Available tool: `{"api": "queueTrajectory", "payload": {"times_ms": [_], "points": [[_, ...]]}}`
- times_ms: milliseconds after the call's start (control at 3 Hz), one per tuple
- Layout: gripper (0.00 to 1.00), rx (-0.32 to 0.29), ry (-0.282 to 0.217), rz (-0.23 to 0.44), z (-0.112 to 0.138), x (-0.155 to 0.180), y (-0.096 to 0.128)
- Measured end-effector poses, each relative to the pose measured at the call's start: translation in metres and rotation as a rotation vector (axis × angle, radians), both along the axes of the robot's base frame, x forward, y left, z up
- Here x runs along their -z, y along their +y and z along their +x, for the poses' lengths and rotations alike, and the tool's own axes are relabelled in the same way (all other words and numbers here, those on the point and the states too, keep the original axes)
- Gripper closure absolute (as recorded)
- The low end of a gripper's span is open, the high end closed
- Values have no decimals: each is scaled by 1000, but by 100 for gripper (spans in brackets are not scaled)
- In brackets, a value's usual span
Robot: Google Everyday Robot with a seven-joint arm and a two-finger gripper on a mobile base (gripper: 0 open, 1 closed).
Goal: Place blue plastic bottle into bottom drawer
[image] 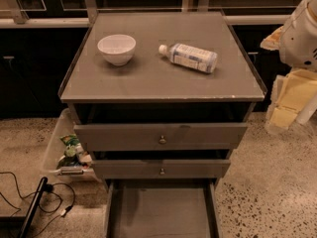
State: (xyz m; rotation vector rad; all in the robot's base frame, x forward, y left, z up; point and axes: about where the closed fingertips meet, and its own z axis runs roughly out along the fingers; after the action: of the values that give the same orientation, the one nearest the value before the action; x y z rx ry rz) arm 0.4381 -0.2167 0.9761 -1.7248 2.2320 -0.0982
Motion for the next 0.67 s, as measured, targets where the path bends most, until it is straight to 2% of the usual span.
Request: {"api": "queueTrajectory", "payload": {"times_ms": [667], "points": [[0, 13, 5, 11, 4, 5, 4]]}}
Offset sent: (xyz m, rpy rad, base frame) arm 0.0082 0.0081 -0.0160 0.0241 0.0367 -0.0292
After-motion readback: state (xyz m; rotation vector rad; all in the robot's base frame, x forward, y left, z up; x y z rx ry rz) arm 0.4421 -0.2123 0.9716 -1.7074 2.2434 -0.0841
